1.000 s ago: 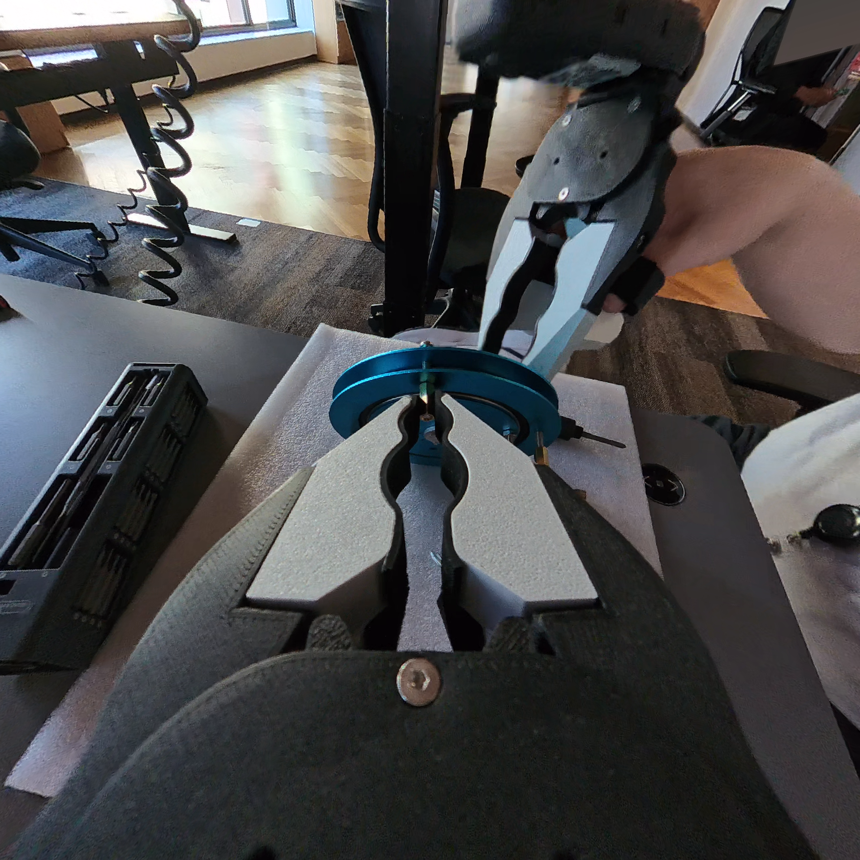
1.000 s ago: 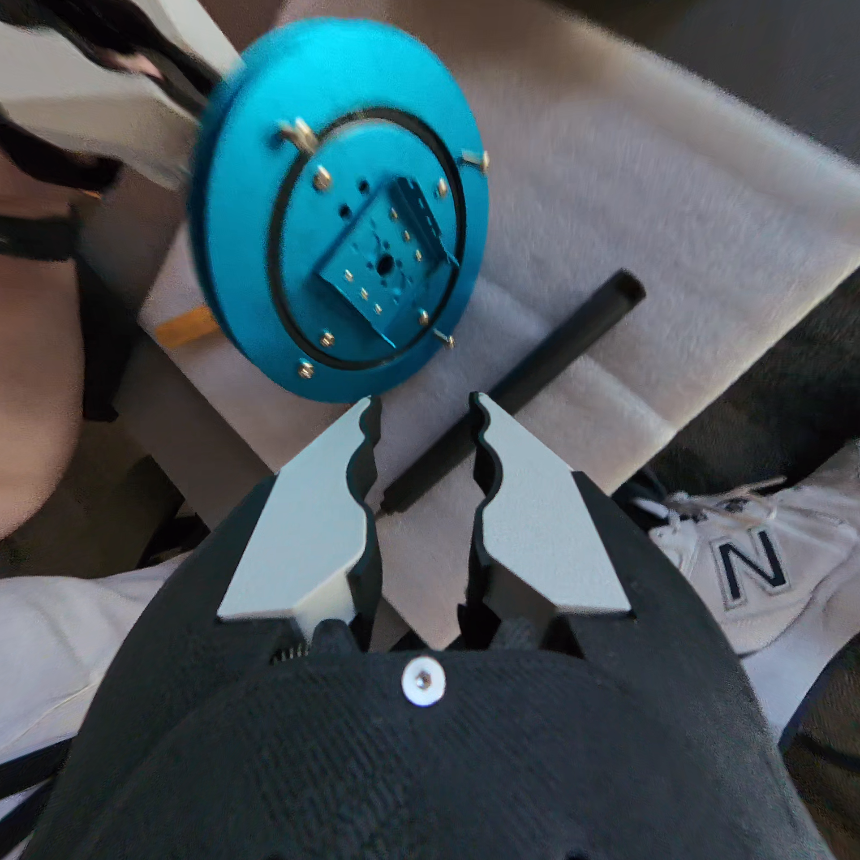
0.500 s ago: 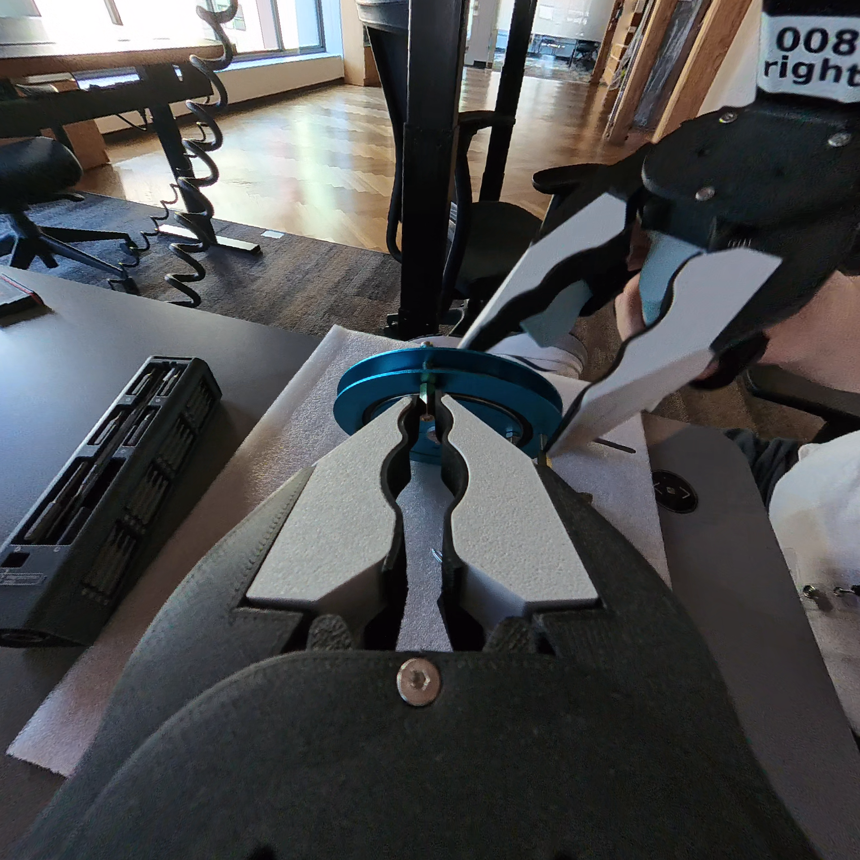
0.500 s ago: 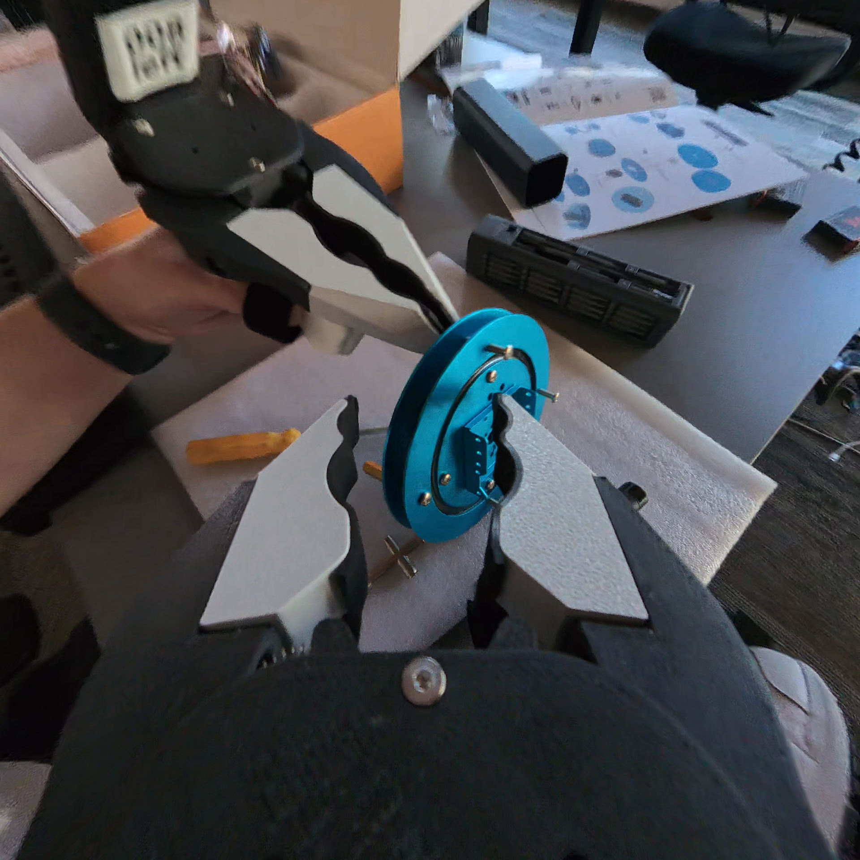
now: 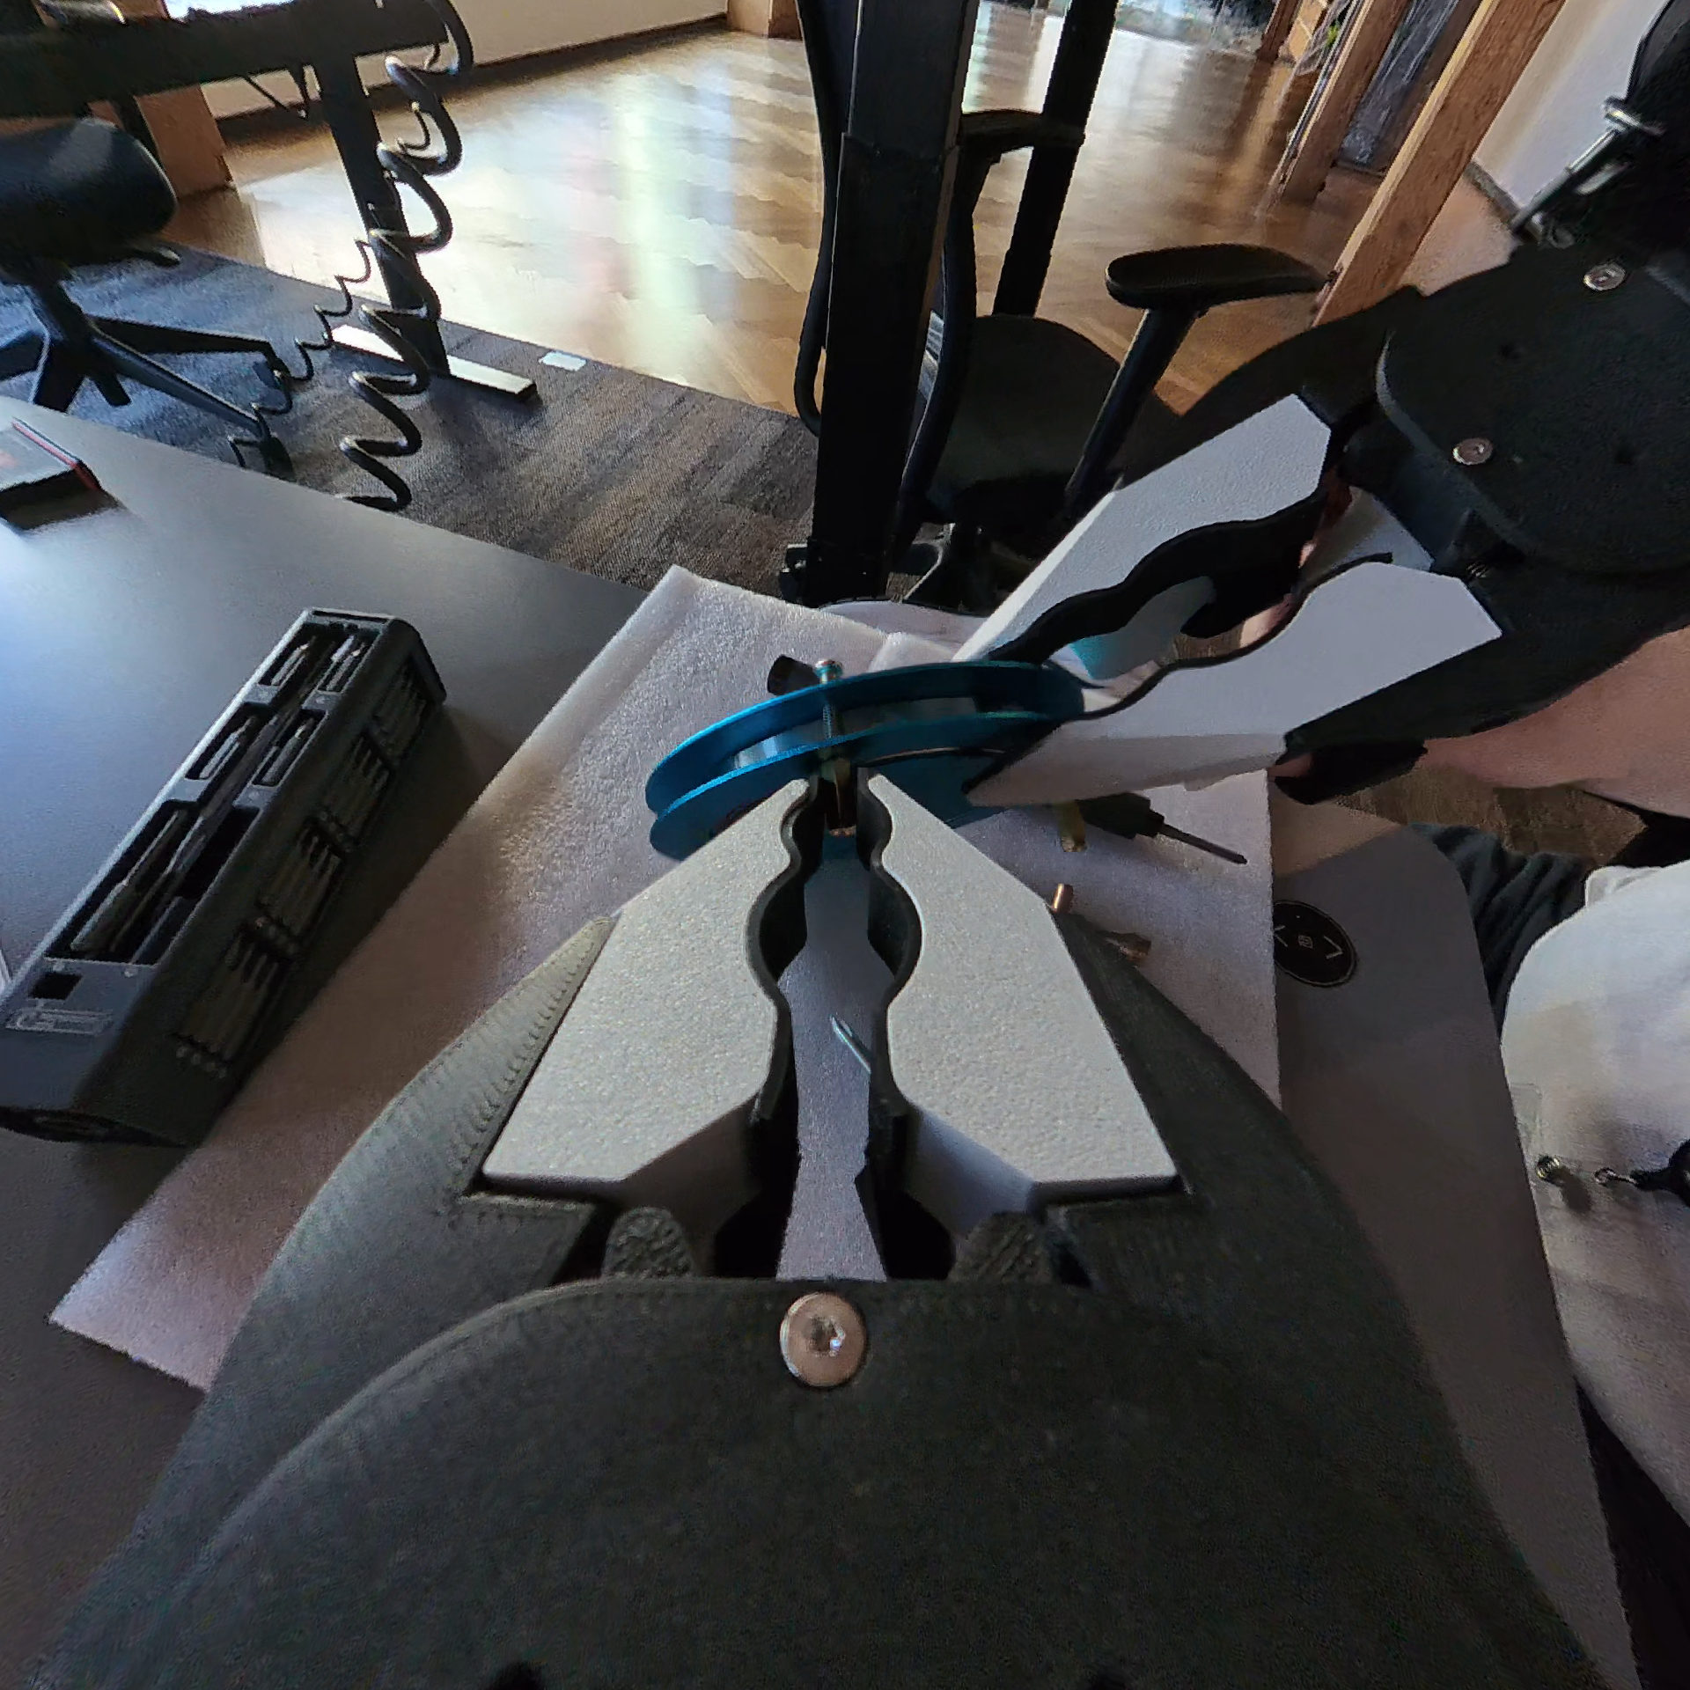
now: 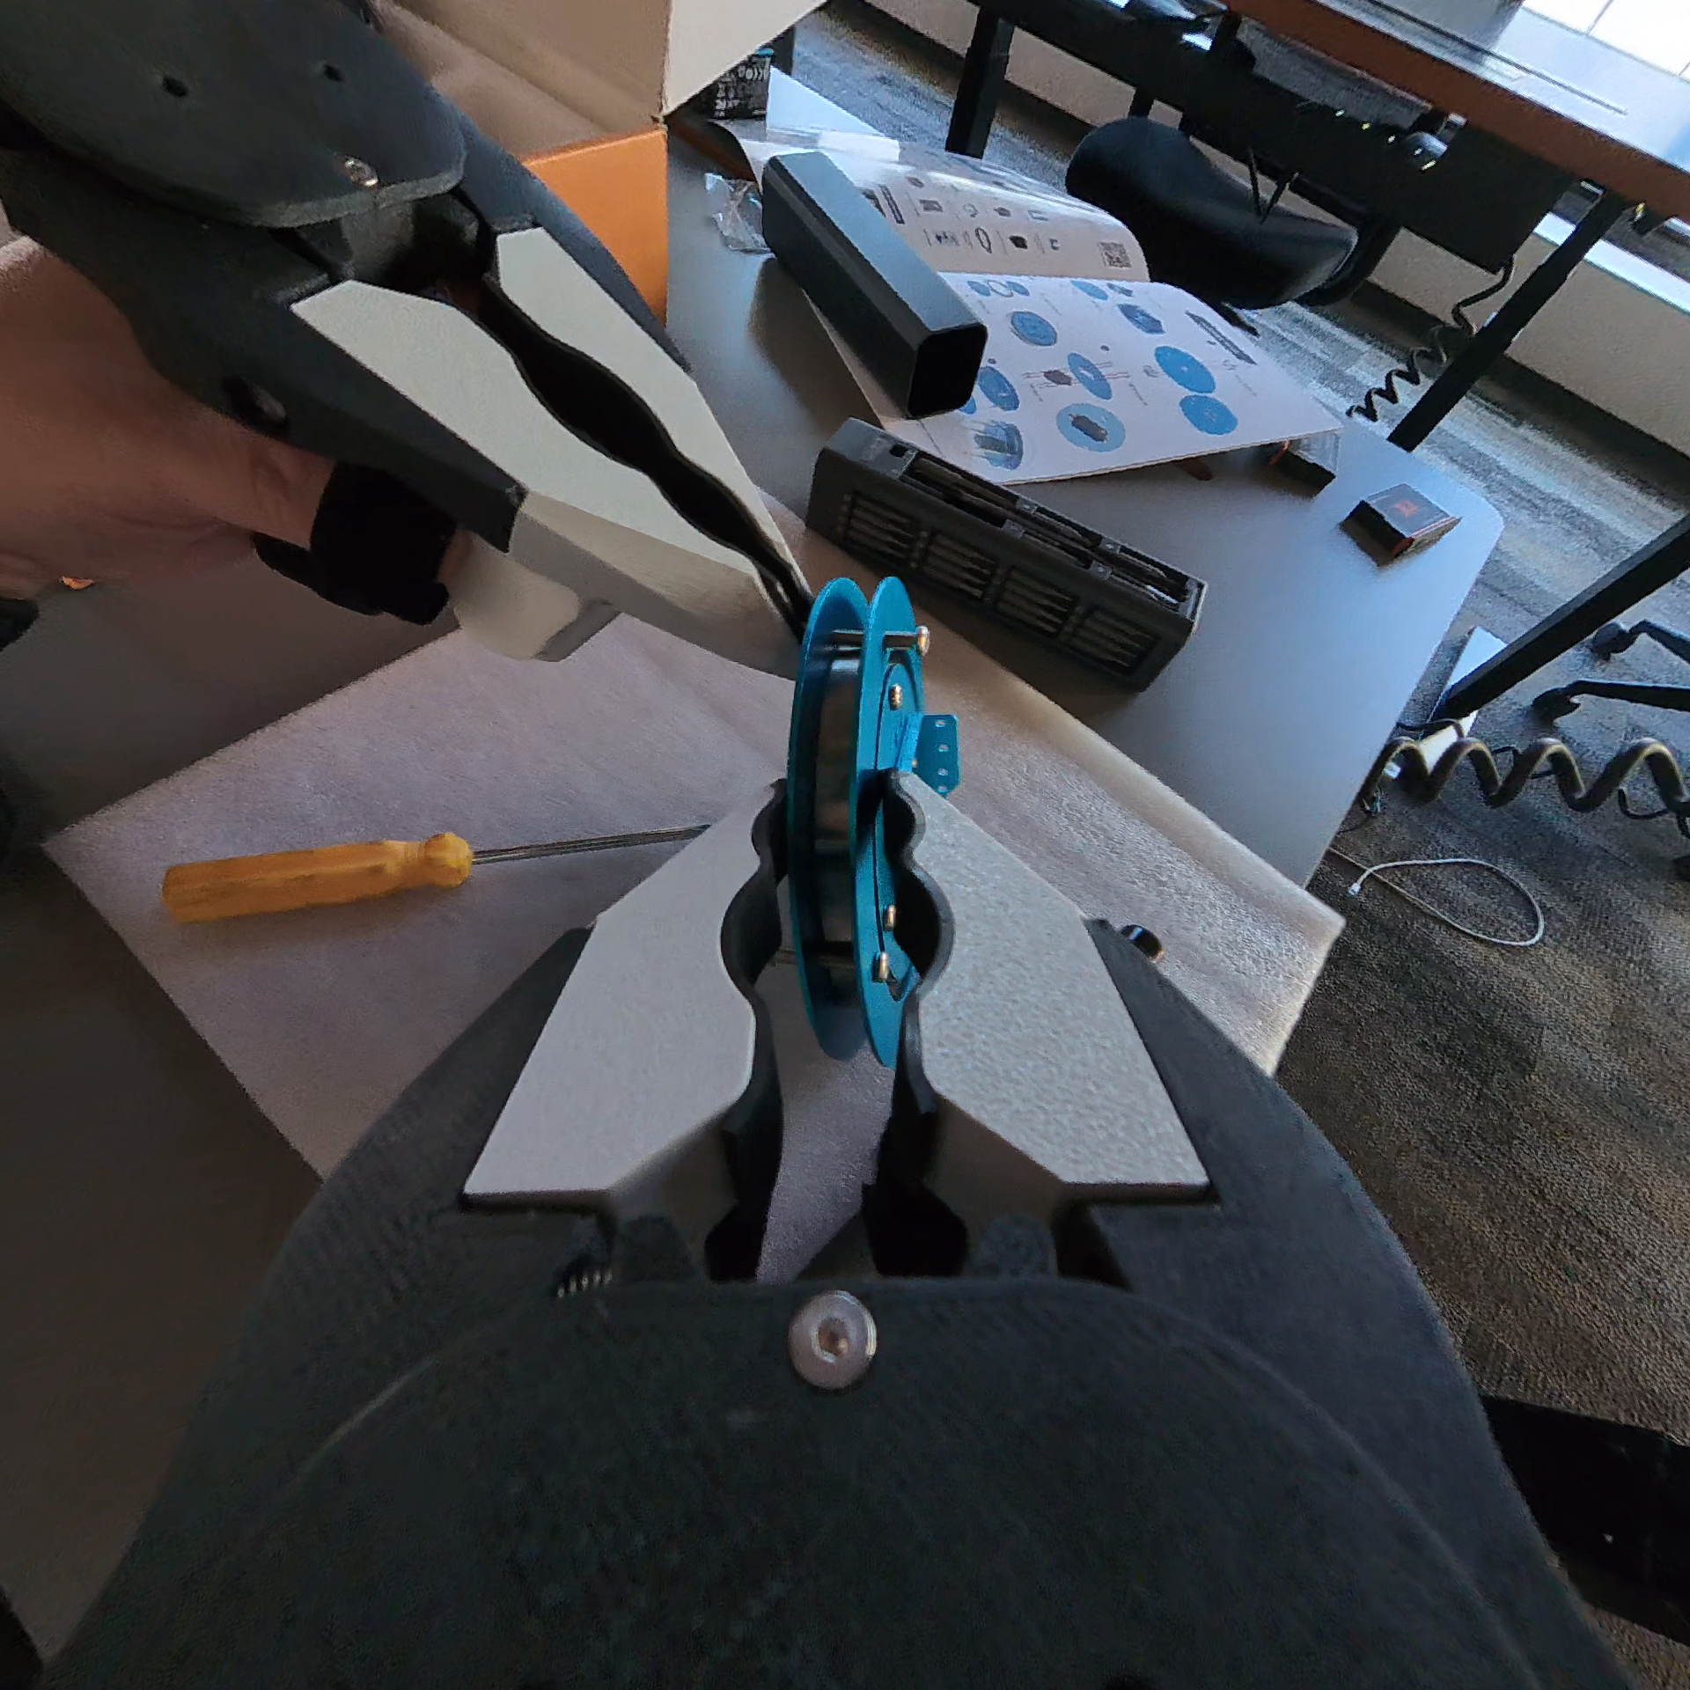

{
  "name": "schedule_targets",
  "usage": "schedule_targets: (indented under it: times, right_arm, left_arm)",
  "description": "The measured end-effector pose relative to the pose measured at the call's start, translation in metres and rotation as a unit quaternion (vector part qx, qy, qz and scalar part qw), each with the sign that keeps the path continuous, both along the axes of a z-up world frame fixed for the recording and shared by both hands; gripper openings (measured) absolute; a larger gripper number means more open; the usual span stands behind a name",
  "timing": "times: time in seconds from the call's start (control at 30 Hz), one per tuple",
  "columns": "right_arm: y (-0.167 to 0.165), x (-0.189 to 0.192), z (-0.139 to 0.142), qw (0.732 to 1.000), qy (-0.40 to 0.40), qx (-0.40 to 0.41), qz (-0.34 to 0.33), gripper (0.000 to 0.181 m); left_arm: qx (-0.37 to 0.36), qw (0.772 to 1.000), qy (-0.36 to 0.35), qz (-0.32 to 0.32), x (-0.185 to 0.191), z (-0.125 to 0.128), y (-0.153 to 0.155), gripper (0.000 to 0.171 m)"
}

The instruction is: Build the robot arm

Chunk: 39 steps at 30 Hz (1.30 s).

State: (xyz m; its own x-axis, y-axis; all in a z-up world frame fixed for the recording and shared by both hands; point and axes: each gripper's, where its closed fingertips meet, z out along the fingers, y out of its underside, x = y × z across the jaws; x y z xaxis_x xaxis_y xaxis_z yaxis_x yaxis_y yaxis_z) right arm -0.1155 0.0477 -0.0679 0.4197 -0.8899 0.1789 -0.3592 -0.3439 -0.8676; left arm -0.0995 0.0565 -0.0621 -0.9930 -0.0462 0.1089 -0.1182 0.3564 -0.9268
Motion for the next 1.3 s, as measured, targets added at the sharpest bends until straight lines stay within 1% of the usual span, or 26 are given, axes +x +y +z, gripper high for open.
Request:
schedule_targets:
  times: [0.1, 0.23, 0.33, 0.37, 0.43, 0.47, 0.5, 0.53, 0.57, 0.63, 0.7, 0.8, 0.9, 0.97, 1.0, 1.03, 1.07, 1.13, 1.17, 1.2, 1.27, 1.3]
  right_arm:
    - [0.010, -0.004, -0.004, 1.000, -0.001, 0.009, 0.009, 0.024]
    - [0.013, -0.005, -0.005, 1.000, -0.013, 0.007, 0.016, 0.027]
    - [0.019, -0.011, -0.004, 0.998, -0.010, 0.033, 0.046, 0.035]
    - [0.018, -0.014, -0.001, 0.997, -0.009, 0.044, 0.055, 0.035]
    - [0.009, -0.019, 0.013, 0.996, -0.026, 0.056, 0.067, 0.036]
    - [-0.003, -0.021, 0.021, 0.996, -0.036, 0.051, 0.059, 0.036]
    - [-0.015, -0.025, 0.024, 0.997, -0.028, 0.042, 0.056, 0.035]
    - [-0.027, -0.029, 0.020, 0.998, 0.007, 0.031, 0.054, 0.035]
    - [-0.042, -0.031, 0.011, 0.997, 0.062, 0.026, 0.040, 0.037]
    - [-0.067, -0.034, -0.005, 0.986, 0.158, 0.045, -0.009, 0.037]
    - [-0.081, -0.033, -0.016, 0.972, 0.222, 0.062, -0.052, 0.037]
    - [-0.083, -0.031, -0.036, 0.952, 0.291, 0.042, -0.088, 0.039]
    - [-0.070, -0.036, -0.060, 0.927, 0.359, 0.029, -0.104, 0.039]
    - [-0.072, -0.043, -0.077, 0.909, 0.396, -0.011, -0.124, 0.039]
    - [-0.072, -0.045, -0.082, 0.904, 0.407, -0.025, -0.129, 0.037]
    - [-0.070, -0.047, -0.086, 0.900, 0.415, -0.029, -0.127, 0.030]
    - [-0.068, -0.049, -0.089, 0.898, 0.421, -0.028, -0.126, 0.029]
    - [-0.071, -0.049, -0.088, 0.901, 0.414, -0.028, -0.124, 0.024]
    - [-0.071, -0.050, -0.088, 0.902, 0.415, -0.013, -0.120, 0.021]
    - [-0.069, -0.049, -0.086, 0.904, 0.412, 0.018, -0.116, 0.018]
    - [-0.055, -0.047, -0.075, 0.902, 0.403, 0.130, -0.084, 0.016]
    - [-0.050, -0.045, -0.069, 0.895, 0.399, 0.188, -0.072, 0.017]
  left_arm:
    - [0.015, 1.000, -0.006, 0.009, 0.000, -0.004, 0.005, 0.004]
    - [0.011, 1.000, -0.011, 0.019, 0.001, -0.004, 0.006, 0.004]
    - [0.010, 1.000, -0.018, 0.021, 0.004, -0.005, 0.006, 0.004]
    - [0.010, 1.000, -0.019, 0.020, 0.004, -0.005, 0.006, 0.004]
    - [0.011, 1.000, -0.021, 0.020, 0.004, -0.005, 0.007, 0.004]
    - [0.010, 1.000, -0.021, 0.019, 0.003, -0.005, 0.007, 0.004]
    - [0.009, 1.000, -0.019, 0.017, 0.002, -0.005, 0.006, 0.004]
    - [0.008, 1.000, -0.018, 0.017, 0.002, -0.005, 0.006, 0.004]
    - [0.009, 1.000, -0.019, 0.017, 0.002, -0.004, 0.006, 0.004]
    - [0.012, 1.000, -0.023, 0.016, 0.001, -0.004, 0.005, 0.004]
    - [0.016, 0.999, -0.027, 0.017, 0.001, -0.004, 0.005, 0.004]
    - [0.023, 0.999, -0.033, 0.023, 0.003, -0.005, 0.007, 0.004]
    - [0.027, 0.998, -0.038, 0.029, 0.005, -0.007, 0.008, 0.004]
    - [0.027, 0.999, -0.035, 0.031, 0.006, -0.007, 0.009, 0.004]
    - [0.026, 0.999, -0.032, 0.030, 0.005, -0.007, 0.009, 0.004]
    - [0.025, 0.999, -0.030, 0.029, 0.005, -0.007, 0.008, 0.004]
    - [0.024, 0.999, -0.028, 0.028, 0.005, -0.006, 0.008, 0.004]
    - [0.024, 0.999, -0.027, 0.027, 0.004, -0.006, 0.008, 0.004]
    - [0.025, 0.999, -0.028, 0.027, 0.004, -0.006, 0.008, 0.004]
    - [0.025, 0.999, -0.028, 0.026, 0.003, -0.006, 0.008, 0.004]
    - [0.024, 0.999, -0.025, 0.024, 0.002, -0.006, 0.008, 0.004]
    - [0.023, 0.999, -0.024, 0.023, 0.002, -0.006, 0.008, 0.004]
